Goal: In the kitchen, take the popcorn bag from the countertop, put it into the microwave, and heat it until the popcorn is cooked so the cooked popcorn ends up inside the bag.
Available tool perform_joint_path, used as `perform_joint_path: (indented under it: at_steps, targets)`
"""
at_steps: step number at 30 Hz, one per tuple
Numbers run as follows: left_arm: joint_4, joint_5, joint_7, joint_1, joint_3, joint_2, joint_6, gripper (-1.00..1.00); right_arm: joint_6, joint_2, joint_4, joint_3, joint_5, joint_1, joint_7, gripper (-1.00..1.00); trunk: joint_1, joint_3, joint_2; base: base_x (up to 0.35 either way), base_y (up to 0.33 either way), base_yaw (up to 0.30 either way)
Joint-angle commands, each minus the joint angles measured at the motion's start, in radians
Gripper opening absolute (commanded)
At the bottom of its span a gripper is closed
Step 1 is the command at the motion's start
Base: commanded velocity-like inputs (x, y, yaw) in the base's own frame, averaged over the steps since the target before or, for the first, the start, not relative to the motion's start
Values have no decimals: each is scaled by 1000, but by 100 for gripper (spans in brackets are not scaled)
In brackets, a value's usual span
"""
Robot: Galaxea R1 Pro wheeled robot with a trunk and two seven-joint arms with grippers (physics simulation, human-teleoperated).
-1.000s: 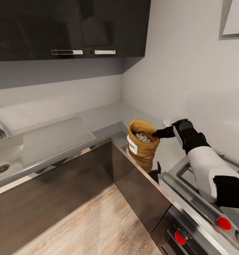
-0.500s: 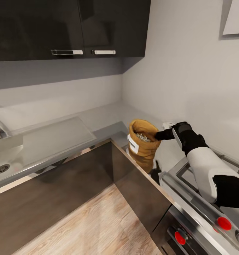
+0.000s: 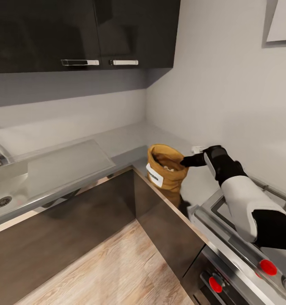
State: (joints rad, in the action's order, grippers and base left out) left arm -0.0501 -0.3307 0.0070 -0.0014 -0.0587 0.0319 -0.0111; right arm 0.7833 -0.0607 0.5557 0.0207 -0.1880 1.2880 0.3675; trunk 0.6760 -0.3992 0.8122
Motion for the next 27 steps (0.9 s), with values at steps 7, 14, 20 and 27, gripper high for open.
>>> perform_joint_path:
  at_steps: [7, 14, 20, 27]
  targets:
    - [-1, -1, 1, 0, -5, 0, -1, 100, 120, 34, 67, 24, 18, 1, -1, -100, 0, -1, 1, 0, 0, 0]
    - [-1, -1, 1, 0, -6, 1, -2, 100, 264, 45, 141, 27, 5, 1, -76, -100, 0, -1, 1, -7, 0, 0]
    - [-1, -1, 1, 0, -6, 2, -3, 100, 264, 44, 190, 25, 3, 1, -201, -100, 0, -1, 1, -274, 16, 0]
    - [-1, -1, 1, 0, -7, 2, -3, 100, 264, 44, 234, 24, 4, 1, -214, -100, 0, -1, 1, -323, 84, 0]
